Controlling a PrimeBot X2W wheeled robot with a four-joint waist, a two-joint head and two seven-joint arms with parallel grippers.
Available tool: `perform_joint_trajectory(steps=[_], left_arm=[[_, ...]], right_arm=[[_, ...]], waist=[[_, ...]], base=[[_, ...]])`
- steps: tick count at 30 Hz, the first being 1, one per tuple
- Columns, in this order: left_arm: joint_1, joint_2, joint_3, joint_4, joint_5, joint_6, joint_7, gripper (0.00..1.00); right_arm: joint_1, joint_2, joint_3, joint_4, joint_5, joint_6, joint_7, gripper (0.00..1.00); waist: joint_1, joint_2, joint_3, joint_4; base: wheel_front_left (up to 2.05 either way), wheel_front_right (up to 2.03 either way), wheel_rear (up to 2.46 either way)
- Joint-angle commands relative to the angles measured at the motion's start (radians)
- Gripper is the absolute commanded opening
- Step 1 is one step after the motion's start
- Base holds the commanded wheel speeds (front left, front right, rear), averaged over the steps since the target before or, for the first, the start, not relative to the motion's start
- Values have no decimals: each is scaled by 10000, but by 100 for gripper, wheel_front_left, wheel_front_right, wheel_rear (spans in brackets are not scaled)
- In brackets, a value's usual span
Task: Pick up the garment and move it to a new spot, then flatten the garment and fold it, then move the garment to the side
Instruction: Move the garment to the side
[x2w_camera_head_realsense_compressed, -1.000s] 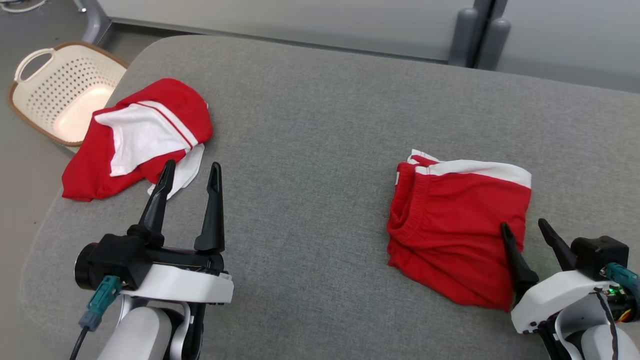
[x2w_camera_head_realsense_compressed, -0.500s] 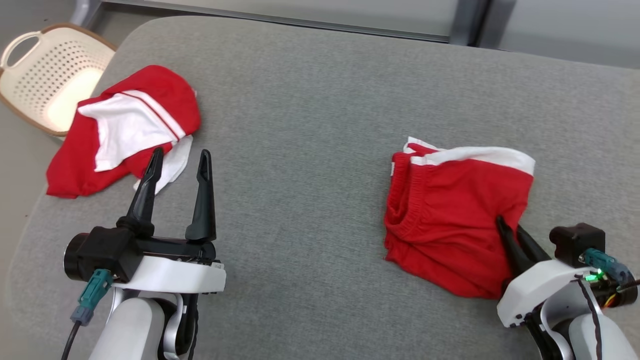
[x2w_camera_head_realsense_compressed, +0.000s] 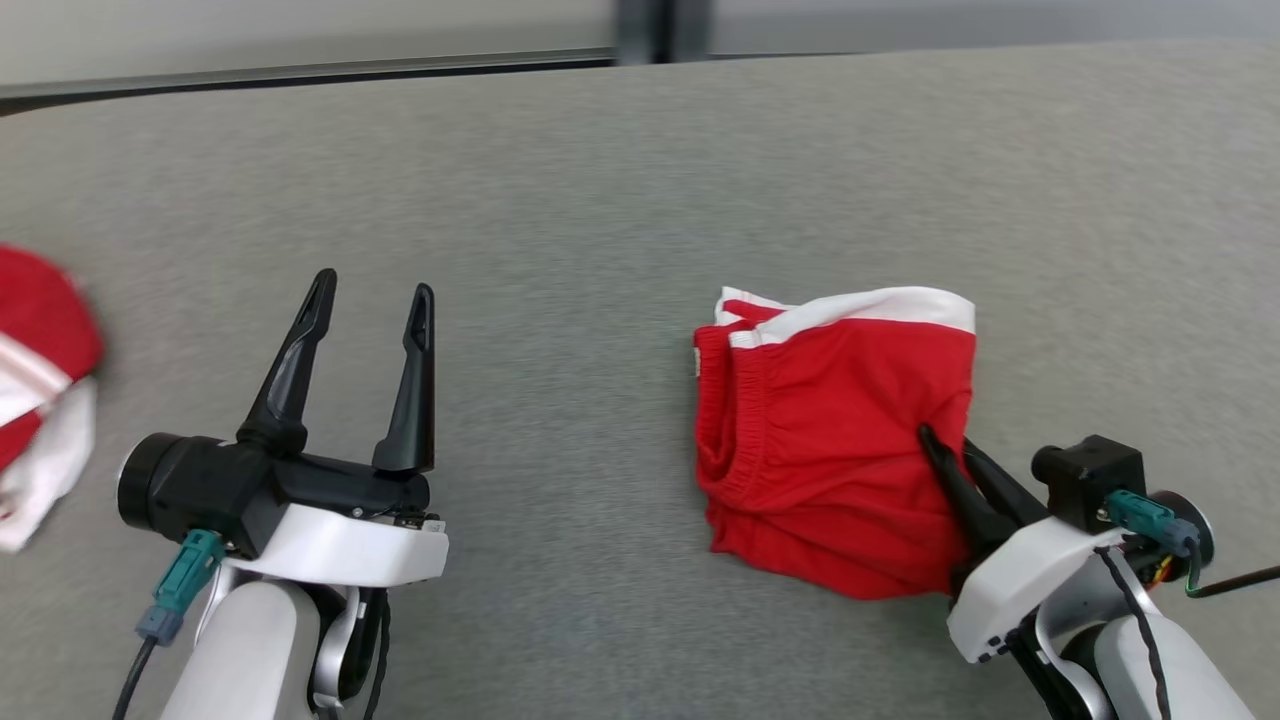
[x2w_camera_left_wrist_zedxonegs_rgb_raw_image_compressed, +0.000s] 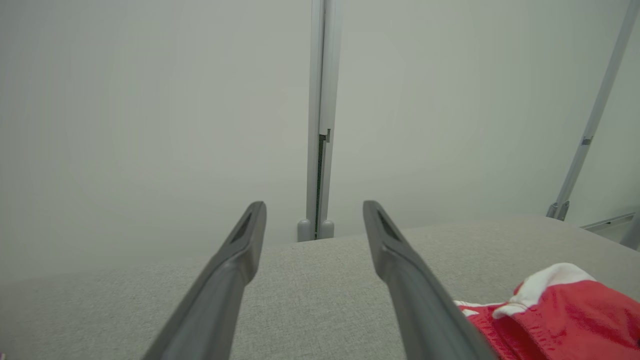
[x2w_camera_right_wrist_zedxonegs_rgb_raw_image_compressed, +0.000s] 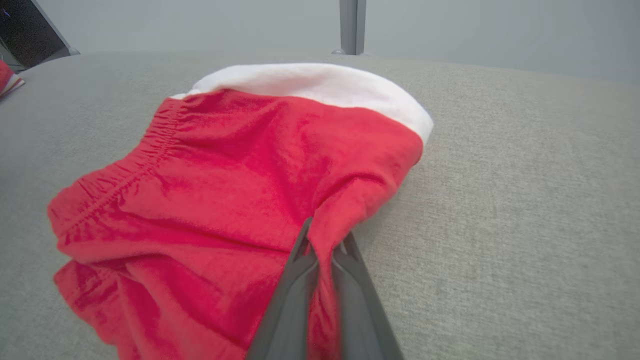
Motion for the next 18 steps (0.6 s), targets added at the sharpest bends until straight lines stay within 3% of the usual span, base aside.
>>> perform_joint_trajectory(steps=[1,10,18], left_arm=[[-176,97,-44,-27,82,-81,-39,100],[-912,461,-501,-614,448,-410,410,100],[-1689,733,-904,-1620,774,-660,949,100]], right_arm=[[-259,-92,186,86,117,-7,-211,0],[-1996,-1027,1054,1194,513,-14,-1033,0],[-4038,-2793,-510,3321,739,-12,-1775,0]], waist=[[0,0,328,-1493],[0,0,1373,-2990],[0,0,2774,-2976]], base=[[0,0,0],[0,0,0],[0,0,0]])
